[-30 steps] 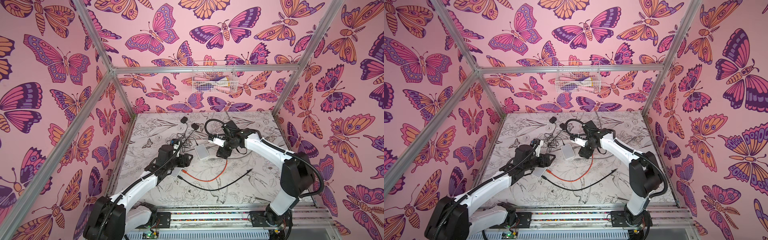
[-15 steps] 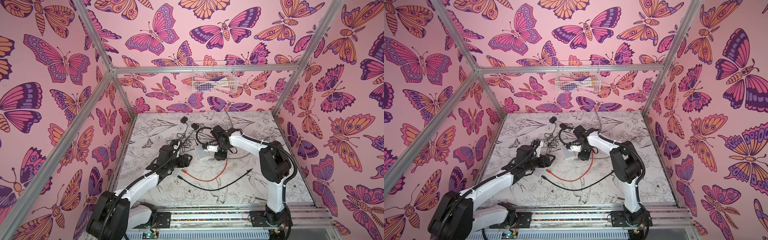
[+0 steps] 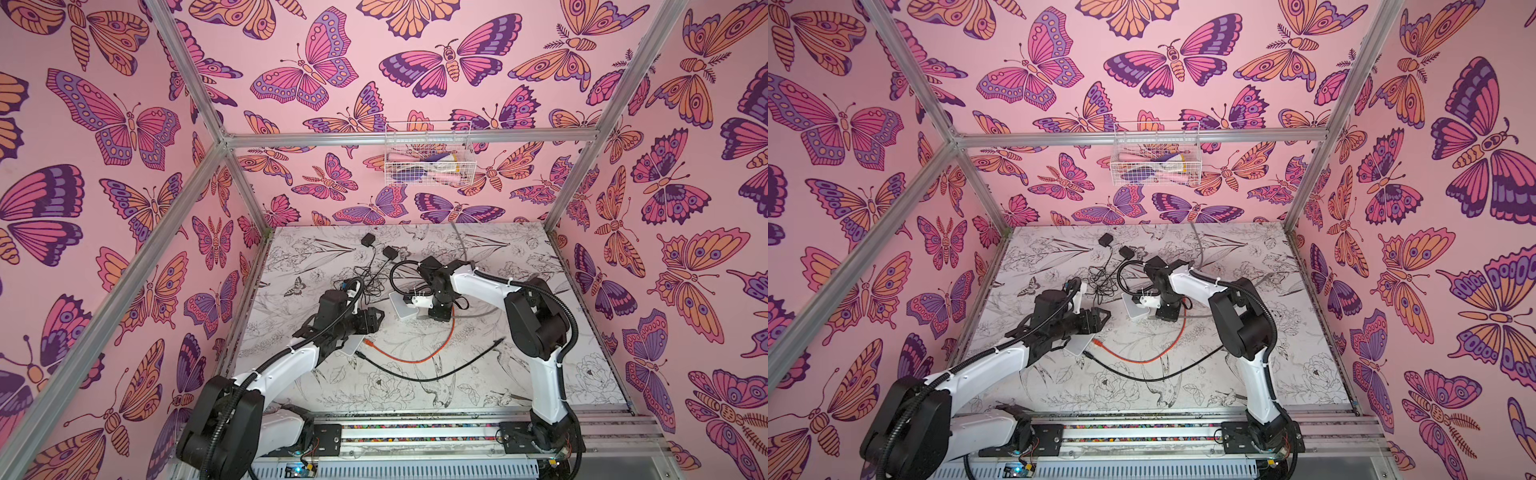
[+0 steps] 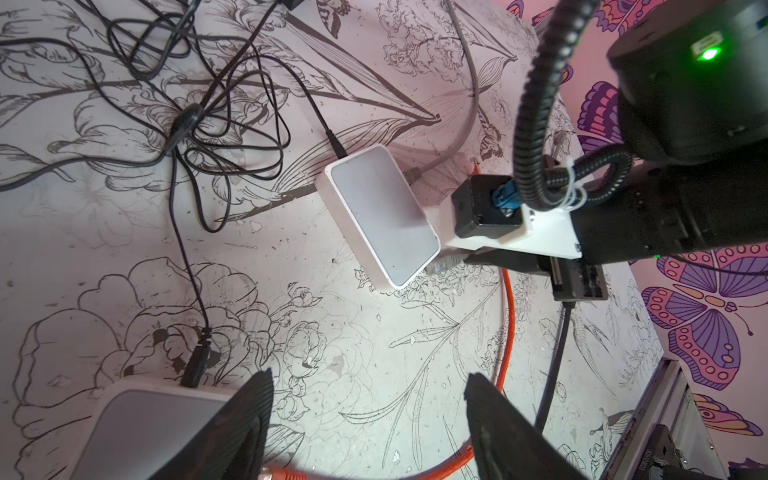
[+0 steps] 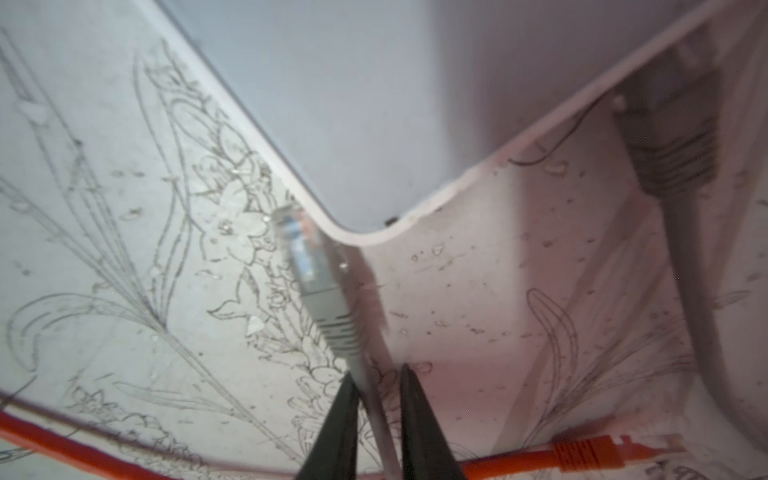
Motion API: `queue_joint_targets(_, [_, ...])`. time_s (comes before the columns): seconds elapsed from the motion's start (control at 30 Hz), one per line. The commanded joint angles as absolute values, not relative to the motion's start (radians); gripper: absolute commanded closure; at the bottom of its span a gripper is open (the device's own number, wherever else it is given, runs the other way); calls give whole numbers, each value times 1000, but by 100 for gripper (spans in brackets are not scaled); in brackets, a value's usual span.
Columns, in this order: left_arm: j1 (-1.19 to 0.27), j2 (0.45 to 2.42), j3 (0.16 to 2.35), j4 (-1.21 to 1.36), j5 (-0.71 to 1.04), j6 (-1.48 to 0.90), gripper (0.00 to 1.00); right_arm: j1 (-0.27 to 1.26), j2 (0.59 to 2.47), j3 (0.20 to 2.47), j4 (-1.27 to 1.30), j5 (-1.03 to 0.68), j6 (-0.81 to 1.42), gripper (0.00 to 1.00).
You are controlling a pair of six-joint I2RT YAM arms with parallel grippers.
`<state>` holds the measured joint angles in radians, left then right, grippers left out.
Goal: Insert the plug into the switch port
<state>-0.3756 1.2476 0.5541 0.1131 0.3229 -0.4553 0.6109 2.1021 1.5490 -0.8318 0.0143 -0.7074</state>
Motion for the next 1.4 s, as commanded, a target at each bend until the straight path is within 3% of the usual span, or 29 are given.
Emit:
queue_joint_targets(0.0, [-362,1262,583,140,338,-460,25,619,2138,1565,-828,4,-691,92])
queue_joint_targets(0.07, [-359,1315,597,141,333,-455,25,620,2132,1571,-837,-9,-668,100])
queue_joint_targets(0.37, [-356,1486,705,138,350,-440,27,606,2032,1593,-821,26,-553,100])
queue_joint_targets(0.53, [-357,1543,758,139,356,-446,28,595,2044,1612,-816,119,-516,100])
queue_joint_targets(0.77, [-360,1638,825,138,376,-458,31,610,2094,1623,-782,92,-479,100])
queue_joint_targets(1.37, [-339,1692,858,103,312,-423,31,764,2113,1615,-741,80,-478,100])
